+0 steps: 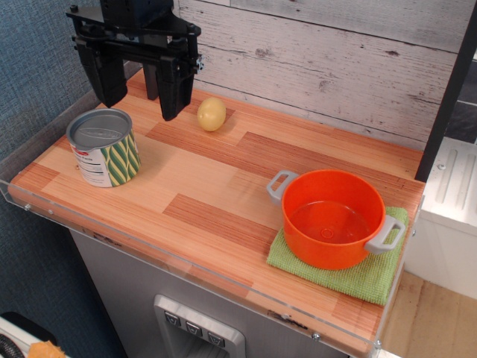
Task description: Move the can to the front left corner of the table
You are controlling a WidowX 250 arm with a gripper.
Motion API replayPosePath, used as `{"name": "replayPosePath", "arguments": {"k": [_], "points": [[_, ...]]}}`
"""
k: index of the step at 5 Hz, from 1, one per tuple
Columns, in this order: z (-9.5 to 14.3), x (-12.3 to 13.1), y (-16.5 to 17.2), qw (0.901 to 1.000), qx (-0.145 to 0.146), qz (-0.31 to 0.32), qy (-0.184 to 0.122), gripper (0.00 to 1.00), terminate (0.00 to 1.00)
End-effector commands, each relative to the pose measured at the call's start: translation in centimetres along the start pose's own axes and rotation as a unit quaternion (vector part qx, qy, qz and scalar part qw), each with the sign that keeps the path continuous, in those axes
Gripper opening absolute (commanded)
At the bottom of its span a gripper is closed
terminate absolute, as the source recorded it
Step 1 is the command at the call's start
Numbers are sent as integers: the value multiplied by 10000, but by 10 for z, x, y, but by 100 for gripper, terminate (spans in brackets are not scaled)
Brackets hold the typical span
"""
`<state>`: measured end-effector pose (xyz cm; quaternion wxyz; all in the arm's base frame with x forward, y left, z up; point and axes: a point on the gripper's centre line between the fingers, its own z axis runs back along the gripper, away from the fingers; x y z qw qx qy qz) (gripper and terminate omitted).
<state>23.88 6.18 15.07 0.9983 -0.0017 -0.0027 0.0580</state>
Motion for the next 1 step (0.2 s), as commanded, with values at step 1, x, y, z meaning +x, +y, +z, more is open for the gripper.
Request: {"name": "replayPosePath", "arguments": {"k": [1], "points": [[14, 8, 1, 9999, 33, -35, -160, 100, 100]]}}
